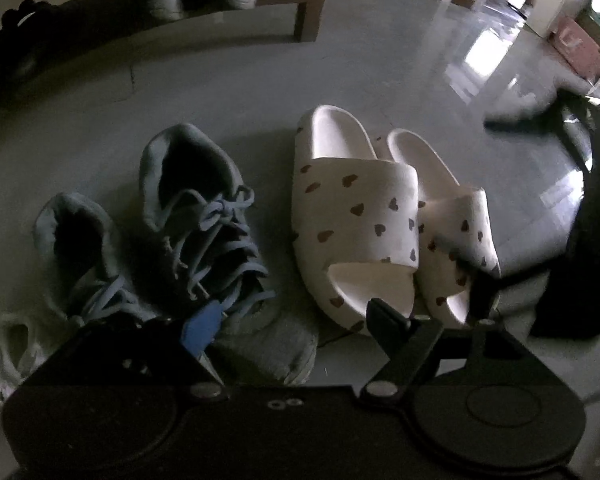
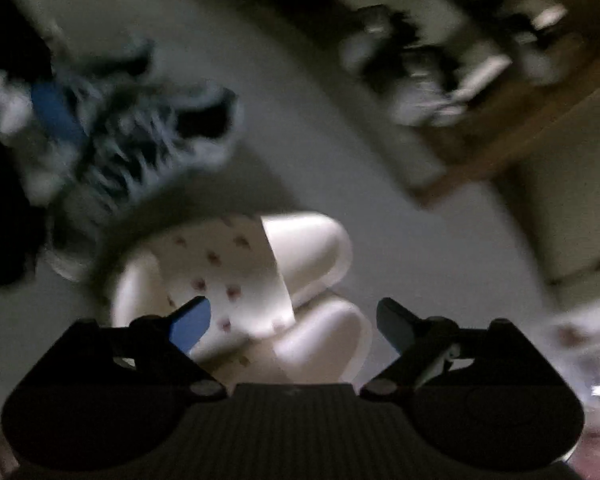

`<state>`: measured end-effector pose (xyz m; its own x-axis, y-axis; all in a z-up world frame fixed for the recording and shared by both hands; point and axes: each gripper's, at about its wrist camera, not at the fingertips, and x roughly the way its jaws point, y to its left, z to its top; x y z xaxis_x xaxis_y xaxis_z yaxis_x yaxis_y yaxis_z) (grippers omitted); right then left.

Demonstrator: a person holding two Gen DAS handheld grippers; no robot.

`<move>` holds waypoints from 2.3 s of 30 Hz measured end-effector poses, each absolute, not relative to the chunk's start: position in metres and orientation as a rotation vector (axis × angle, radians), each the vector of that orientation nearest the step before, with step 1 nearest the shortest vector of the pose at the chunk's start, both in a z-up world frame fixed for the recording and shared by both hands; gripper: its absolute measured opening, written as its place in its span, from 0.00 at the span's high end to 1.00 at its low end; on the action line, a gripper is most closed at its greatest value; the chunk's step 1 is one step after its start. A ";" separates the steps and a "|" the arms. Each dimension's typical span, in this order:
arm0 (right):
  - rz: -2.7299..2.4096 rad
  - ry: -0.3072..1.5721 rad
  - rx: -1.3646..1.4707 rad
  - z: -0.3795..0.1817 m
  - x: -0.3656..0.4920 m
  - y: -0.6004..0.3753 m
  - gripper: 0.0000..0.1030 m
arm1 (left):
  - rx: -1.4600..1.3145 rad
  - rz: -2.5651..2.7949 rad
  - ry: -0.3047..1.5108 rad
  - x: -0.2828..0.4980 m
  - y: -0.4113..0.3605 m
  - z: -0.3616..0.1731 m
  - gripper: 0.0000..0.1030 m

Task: Organize scattered shoes
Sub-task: 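Lower the slide beside its mate and open the right gripper, then grasp both white sneakers together with the right gripper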

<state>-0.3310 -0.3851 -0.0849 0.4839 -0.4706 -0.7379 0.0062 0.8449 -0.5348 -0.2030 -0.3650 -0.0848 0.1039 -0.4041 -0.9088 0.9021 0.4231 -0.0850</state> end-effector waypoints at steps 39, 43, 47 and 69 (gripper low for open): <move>-0.530 0.947 0.015 -0.067 -0.311 -0.363 0.07 | 0.488 -0.795 1.128 -0.172 -0.333 -0.083 0.22; -0.499 0.965 0.046 -0.072 -0.310 -0.367 0.07 | 0.496 -0.782 1.152 -0.170 -0.327 -0.089 0.22; -0.394 0.920 0.031 -0.053 -0.307 -0.368 0.07 | 0.566 -0.792 1.176 -0.160 -0.305 -0.081 0.22; -0.058 1.052 0.342 -0.059 -0.081 -0.227 0.29 | 0.354 -0.315 1.276 -0.024 -0.081 -0.124 0.22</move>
